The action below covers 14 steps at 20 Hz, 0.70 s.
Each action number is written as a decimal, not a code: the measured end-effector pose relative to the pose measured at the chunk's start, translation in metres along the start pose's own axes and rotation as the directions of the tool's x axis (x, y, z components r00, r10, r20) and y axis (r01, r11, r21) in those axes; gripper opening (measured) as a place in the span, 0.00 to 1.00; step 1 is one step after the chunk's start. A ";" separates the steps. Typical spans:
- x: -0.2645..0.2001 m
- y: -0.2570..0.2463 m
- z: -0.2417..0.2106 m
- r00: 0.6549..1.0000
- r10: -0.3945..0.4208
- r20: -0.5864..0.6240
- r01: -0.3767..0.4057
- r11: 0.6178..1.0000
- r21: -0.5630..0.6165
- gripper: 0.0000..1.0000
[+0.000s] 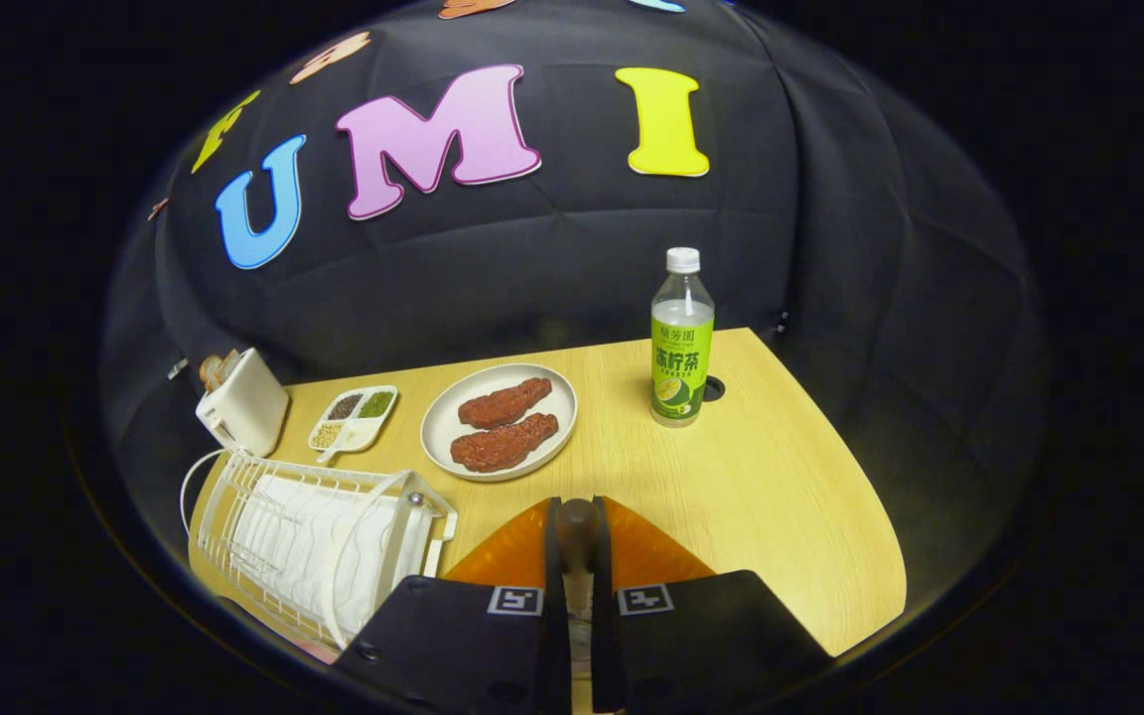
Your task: Take the plate from the dish rack, then take the spoon from the basket and place it into the plate.
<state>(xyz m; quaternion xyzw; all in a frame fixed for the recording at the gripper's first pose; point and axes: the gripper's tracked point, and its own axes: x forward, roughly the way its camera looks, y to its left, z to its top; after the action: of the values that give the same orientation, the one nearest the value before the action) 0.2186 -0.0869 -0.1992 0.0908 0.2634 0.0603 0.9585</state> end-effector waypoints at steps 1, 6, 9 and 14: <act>-0.009 0.001 0.006 1.000 -0.012 0.007 0.012 1.000 0.013 0.12; -0.072 0.007 0.043 0.994 -0.066 0.084 0.063 0.997 0.040 0.12; -0.113 0.025 0.050 0.991 -0.061 0.116 0.054 0.997 0.062 0.12; -0.168 0.073 0.023 0.994 0.007 0.110 -0.016 0.997 0.076 0.12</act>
<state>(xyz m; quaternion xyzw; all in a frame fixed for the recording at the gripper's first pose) 0.0816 -0.0465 -0.0819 0.1322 0.2120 0.0505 0.9670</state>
